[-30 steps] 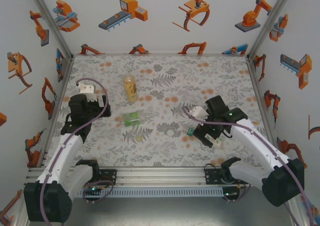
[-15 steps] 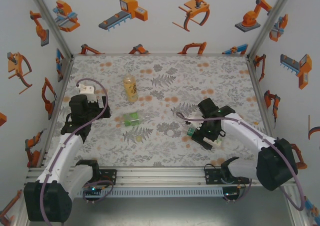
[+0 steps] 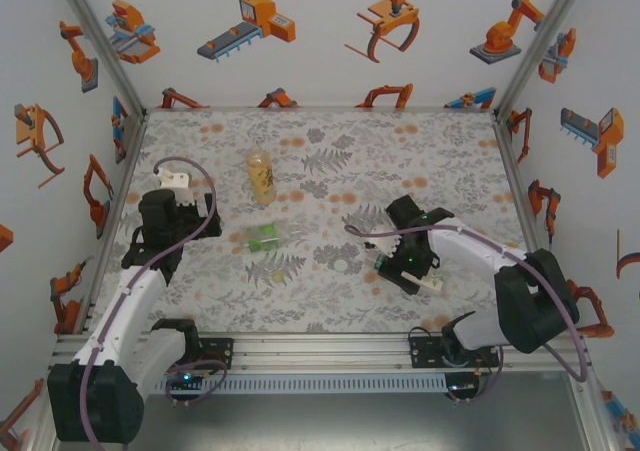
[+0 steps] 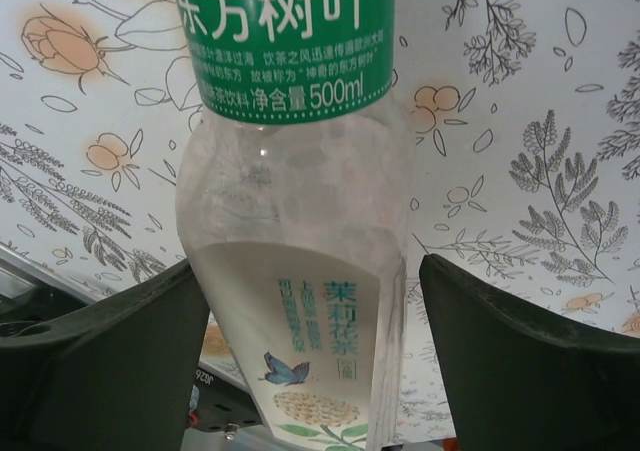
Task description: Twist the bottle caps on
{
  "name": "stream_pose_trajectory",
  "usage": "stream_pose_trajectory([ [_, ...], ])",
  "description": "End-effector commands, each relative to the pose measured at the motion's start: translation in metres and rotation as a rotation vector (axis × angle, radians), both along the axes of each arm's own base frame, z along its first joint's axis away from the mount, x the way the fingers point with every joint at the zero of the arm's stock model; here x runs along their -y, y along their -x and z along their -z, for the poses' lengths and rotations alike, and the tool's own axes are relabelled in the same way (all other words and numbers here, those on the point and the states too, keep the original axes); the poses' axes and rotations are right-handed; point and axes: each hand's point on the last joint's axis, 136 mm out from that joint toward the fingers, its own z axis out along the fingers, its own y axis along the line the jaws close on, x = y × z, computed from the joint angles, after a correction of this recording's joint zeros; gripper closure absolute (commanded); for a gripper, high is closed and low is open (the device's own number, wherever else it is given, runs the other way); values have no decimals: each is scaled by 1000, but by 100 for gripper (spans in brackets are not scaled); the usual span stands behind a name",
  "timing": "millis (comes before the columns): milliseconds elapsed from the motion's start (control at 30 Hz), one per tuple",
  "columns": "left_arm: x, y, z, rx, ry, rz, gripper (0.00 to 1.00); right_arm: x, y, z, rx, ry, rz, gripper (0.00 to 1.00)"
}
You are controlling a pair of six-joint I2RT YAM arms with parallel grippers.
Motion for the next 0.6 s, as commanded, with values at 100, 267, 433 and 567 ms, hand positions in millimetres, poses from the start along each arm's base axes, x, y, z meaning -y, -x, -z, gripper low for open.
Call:
stream_pose_trajectory([
  [100, 5, -2, -14, 28, 12, 23, 3, -1, 1, 5, 2, 7, -24, 33],
  [267, 4, -1, -11, 15, 10, 17, 3, -1, 1, 4, 11, 0, -24, 42],
  [433, 9, 0, -12, 16, 26, 33, 3, -6, 1, -3, 23, -30, -23, 49],
  [567, 19, 2, -14, 27, 39, 86, 3, -11, 2, -15, 36, -73, -23, 54],
])
